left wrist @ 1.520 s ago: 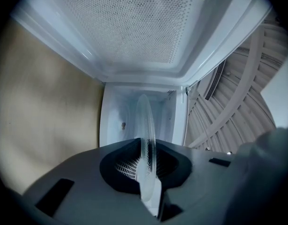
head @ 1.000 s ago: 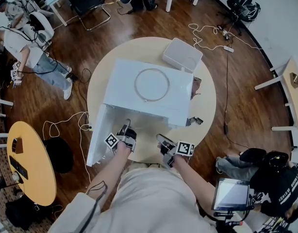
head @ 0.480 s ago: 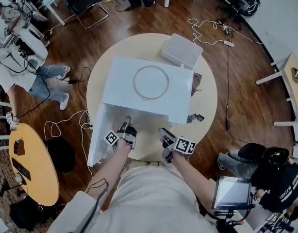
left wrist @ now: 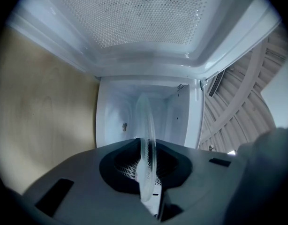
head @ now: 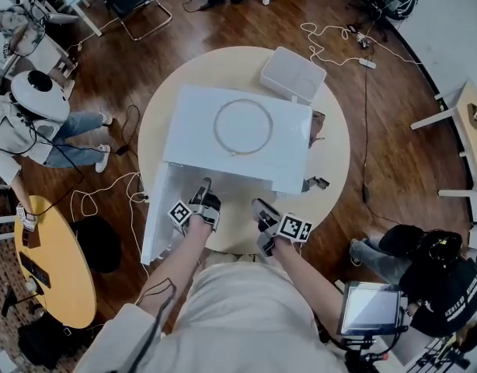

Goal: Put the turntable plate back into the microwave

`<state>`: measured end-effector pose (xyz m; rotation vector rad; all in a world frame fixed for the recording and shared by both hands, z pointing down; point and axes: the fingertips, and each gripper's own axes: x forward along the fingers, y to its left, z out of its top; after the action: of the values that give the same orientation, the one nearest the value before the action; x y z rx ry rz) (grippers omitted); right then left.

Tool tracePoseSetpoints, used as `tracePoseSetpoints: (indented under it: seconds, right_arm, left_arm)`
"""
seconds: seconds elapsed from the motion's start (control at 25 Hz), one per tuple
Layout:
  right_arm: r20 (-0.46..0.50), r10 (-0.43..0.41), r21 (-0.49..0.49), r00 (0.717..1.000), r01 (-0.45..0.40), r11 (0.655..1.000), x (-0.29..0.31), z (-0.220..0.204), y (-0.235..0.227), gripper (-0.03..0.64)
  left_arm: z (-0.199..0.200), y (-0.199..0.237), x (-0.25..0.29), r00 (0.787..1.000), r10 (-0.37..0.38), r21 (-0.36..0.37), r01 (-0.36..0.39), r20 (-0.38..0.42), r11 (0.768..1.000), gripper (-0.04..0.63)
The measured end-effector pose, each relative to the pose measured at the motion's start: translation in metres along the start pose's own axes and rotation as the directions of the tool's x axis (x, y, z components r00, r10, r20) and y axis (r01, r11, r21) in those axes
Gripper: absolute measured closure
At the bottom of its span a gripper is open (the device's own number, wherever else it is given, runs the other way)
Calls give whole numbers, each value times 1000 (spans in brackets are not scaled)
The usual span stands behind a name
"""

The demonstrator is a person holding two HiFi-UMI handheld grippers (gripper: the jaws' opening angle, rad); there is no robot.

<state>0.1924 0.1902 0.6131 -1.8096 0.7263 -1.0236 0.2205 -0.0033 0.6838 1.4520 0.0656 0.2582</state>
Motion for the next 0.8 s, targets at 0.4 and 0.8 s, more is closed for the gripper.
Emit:
tracePoseSetpoints:
  seconds: [0.4,0.8]
  right_arm:
    - [-5,-14,4,1000,14,1000,-1,-2,-4,526]
    - [-16,-29,11,999,29,1000,0,-4,-10,526]
  left_arm:
    - [2,3,16,1000,1,-8,-1,0,1000,557]
    - [7,8,29,1000,5,-14,-5,7,1000,555]
